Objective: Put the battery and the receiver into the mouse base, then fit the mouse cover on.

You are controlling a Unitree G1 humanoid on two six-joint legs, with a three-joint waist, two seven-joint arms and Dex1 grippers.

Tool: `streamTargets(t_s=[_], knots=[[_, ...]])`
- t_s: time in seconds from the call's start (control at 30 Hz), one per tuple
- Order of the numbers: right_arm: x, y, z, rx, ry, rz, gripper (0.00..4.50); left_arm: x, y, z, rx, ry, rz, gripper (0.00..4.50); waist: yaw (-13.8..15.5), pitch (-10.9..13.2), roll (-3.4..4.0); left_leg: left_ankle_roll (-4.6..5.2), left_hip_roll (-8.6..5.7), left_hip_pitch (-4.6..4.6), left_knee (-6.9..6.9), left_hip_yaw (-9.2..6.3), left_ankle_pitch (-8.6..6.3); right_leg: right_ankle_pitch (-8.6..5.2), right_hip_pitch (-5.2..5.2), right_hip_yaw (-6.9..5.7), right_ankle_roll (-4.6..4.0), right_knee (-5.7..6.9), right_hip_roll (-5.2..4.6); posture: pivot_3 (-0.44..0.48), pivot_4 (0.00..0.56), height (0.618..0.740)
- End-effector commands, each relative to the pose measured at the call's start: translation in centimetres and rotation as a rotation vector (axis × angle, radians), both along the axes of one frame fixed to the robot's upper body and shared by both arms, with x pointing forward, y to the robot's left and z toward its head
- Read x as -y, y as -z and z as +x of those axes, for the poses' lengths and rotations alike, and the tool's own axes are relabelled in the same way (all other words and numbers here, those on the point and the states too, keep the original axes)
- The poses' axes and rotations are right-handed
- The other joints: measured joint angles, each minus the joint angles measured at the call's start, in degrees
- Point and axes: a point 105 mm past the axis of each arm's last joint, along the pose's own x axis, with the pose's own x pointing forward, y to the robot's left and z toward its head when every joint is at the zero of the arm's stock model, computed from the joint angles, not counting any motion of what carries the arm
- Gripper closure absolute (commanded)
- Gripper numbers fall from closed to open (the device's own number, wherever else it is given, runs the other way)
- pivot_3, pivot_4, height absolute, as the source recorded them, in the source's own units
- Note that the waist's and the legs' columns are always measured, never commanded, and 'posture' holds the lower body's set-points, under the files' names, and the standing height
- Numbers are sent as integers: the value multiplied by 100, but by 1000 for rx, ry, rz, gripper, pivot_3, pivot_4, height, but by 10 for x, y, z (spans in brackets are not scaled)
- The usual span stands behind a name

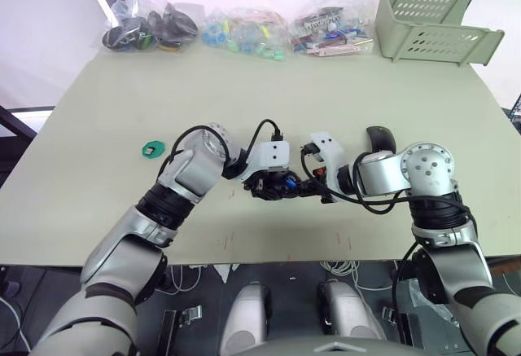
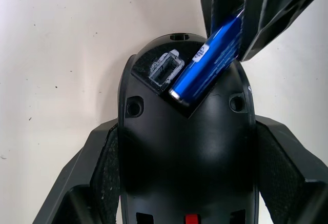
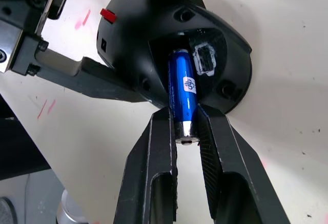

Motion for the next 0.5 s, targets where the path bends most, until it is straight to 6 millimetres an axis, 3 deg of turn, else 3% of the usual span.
streamTargets(t_s=[0.03,0.17,0.37,0.5], knots=[[-1,-6,2,25,-14,-11,2549,3,23,-9,-50,7,39,1595,-7,0,0,0,0,1,0,0,0,0,0,0,0,1,0,0,150,740],[16,-20,1,77,-13,13,792,4,23,-9,-50,6,36,1595,21,0,0,0,-1,-1,0,-3,0,-6,0,-2,8,1,-2,0,150,740],[42,-28,-29,243,-51,48,792,5,24,-11,-53,3,27,1595,101,-1,-1,1,-4,-6,-9,-4,0,-2,0,-3,2,-10,-5,0,150,740],[46,-19,-45,269,-38,124,792,5,24,-12,-55,1,25,1595,104,-1,0,6,-3,-8,-10,1,-4,-16,2,-1,23,-27,-5,0,150,740]])
